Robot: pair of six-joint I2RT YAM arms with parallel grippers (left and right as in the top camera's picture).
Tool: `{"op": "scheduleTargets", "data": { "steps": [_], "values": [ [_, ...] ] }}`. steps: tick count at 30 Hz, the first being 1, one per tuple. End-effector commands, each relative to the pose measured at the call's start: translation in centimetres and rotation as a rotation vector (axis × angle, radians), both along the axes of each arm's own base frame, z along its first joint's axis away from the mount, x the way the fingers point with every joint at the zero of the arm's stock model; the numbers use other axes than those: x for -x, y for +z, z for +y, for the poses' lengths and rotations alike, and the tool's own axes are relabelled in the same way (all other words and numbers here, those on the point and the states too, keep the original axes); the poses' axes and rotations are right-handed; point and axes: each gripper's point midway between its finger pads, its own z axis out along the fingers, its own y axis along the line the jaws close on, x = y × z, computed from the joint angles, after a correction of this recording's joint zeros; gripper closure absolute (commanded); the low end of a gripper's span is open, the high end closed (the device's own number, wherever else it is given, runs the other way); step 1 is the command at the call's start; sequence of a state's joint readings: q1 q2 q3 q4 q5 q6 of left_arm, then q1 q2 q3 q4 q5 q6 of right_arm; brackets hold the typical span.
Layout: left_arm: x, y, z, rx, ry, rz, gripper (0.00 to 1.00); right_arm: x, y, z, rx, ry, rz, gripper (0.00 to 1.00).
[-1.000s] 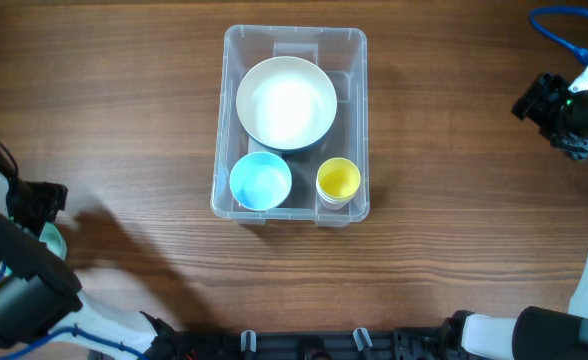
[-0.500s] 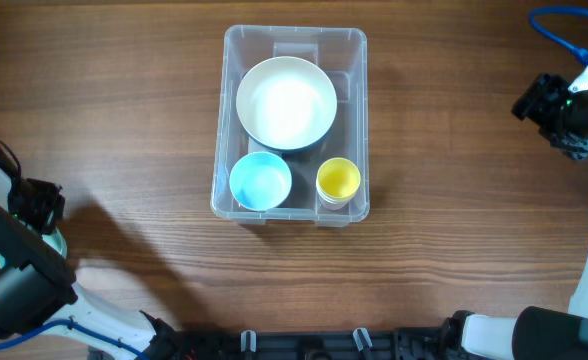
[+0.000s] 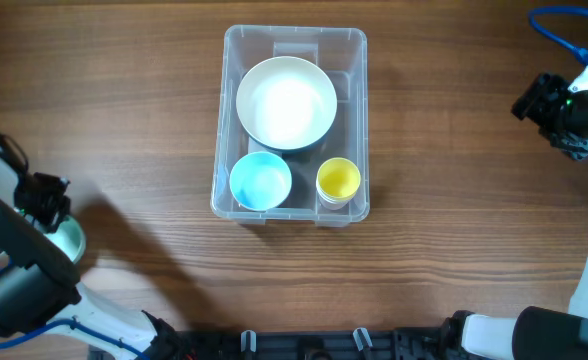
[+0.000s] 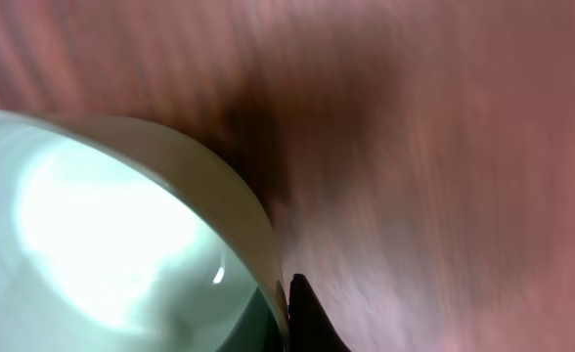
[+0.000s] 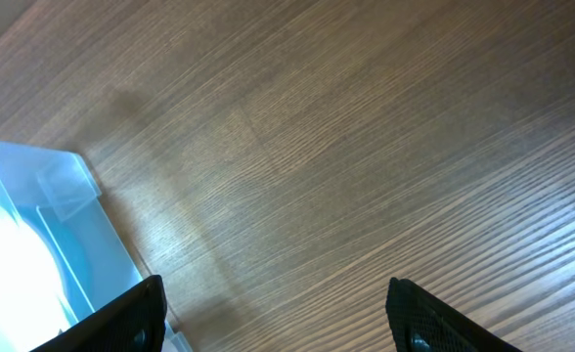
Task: Pack container
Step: 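Reach the left gripper to the green bowl and grasp its rim, then carry the green bowl into the bin and stack it on the blue bowl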
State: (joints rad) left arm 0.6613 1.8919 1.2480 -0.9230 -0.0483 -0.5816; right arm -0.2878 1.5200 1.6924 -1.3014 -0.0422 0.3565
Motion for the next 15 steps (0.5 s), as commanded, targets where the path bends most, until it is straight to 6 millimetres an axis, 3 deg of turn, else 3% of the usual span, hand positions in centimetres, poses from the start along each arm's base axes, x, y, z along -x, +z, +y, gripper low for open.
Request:
{"op": "scheduleTargets", "data": {
  "steps": [1, 3, 6, 8, 10, 13, 15],
  "values": [
    [-4.3, 4.4, -4.9, 0.029, -0.139, -0.165, 0.96, 0.2, 0.6, 0.3, 0.005, 0.018, -0.020, 0.27],
    [-6.5, 8.7, -8.4, 0.016, -0.251, -0.262, 0.96, 0.2, 0.6, 0.3, 0.005, 0.018, -0.020, 0.27],
    [-9.4, 17.0, -15.8, -0.039, -0.497, -0.428, 0.96, 0.2, 0.6, 0.3, 0.005, 0.018, -0.020, 0.27],
    [-10.1, 21.0, -20.3, -0.069, -0.636, -0.494, 0.96, 0.2, 0.6, 0.3, 0.005, 0.018, -0.021, 0.27],
    [-9.9, 24.8, -26.5, -0.107, -0.815, -0.542, 0.96, 0.2, 0.6, 0.3, 0.004, 0.017, -0.020, 0.27],
    [-8.9, 26.3, -33.0, -0.069, -0.989, -0.600, 0.96, 0.2, 0.6, 0.3, 0.005, 0.018, -0.021, 0.27],
    [-7.7, 26.0, -36.8, -0.037, -1.092, -0.601, 0.96, 0.2, 0.6, 0.3, 0.005, 0.017, -0.021, 0.27]
  ]
}}
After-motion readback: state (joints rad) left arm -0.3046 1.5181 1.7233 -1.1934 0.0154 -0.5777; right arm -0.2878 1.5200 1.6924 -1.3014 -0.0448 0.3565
